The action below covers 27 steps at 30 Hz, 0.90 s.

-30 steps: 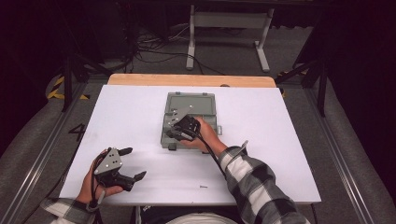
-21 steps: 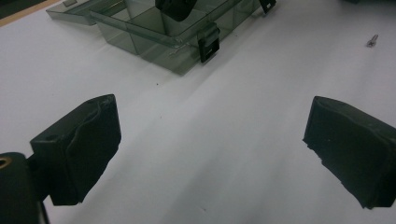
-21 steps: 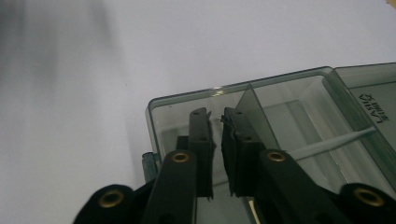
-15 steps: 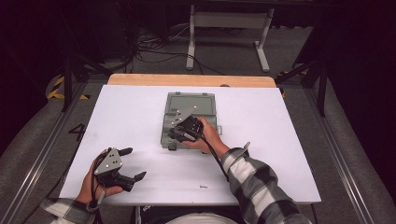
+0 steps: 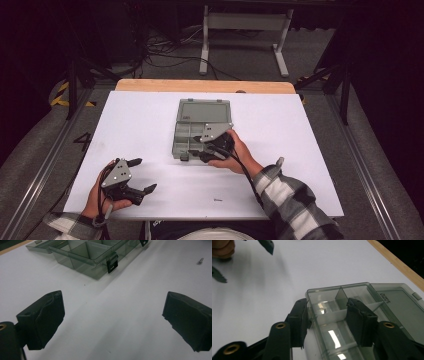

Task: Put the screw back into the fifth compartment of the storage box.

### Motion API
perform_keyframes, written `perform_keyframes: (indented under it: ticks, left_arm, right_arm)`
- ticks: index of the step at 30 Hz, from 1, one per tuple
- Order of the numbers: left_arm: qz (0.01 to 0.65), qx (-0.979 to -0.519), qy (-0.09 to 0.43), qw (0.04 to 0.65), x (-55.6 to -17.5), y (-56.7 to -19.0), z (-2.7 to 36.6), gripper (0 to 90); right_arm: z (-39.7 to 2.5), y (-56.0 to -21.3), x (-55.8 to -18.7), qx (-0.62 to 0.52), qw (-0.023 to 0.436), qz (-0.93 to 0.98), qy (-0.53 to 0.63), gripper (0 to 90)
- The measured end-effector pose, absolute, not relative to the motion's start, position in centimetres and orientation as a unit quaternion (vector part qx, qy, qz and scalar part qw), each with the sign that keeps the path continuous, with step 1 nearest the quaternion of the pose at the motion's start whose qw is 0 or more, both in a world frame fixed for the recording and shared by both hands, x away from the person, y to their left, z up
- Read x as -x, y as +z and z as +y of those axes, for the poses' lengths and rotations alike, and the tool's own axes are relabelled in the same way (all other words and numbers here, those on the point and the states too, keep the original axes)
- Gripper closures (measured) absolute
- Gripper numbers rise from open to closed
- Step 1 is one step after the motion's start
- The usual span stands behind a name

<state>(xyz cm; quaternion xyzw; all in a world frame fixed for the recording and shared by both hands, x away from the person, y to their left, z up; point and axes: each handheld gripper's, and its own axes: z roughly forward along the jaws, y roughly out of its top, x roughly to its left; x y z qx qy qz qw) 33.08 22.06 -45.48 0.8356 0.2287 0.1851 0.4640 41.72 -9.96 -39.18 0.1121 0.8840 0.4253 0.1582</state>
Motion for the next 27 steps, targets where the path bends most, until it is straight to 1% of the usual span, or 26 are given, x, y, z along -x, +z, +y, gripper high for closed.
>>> perform_keyframes:
  ticks: [5,9,12,16,22,23,27]
  left_arm:
    - [0.23,-0.836,0.186,0.462,-33.1,-45.5,22.0,4.5]
    - [0.231,-0.836,0.185,0.462,-33.1,-45.5,22.0,4.5]
    - [0.231,-0.836,0.186,0.462,-33.1,-45.5,22.0,4.5]
    - [0.231,-0.836,0.186,0.461,-33.1,-45.5,22.0,4.4]
    - [0.229,-0.837,0.189,0.46,-33.0,-45.5,22.0,4.4]
    - [0.228,-0.838,0.188,0.459,-33.0,-45.5,22.0,4.4]
    - [0.229,-0.837,0.188,0.46,-33.0,-45.5,22.0,4.4]
  right_arm:
    - [-11.7,-38.8,-39.8,-0.098,0.163,0.883,0.429,41.4]
    - [-13.2,-38.9,-38.2,-0.092,0.163,0.883,0.43,30.0]
    - [-14.1,-39.3,-37.2,-0.084,0.155,0.885,0.431,28.4]
    - [-15.4,-39.9,-36.1,-0.09,0.155,0.886,0.427,20.2]
    - [-17.1,-40.8,-34.9,-0.103,0.145,0.889,0.422,15.0]
    - [-17.4,-41.1,-34.8,-0.107,0.136,0.892,0.417,13.6]
    - [-18.1,-42.3,-34.1,-0.107,0.12,0.903,0.399,13.7]
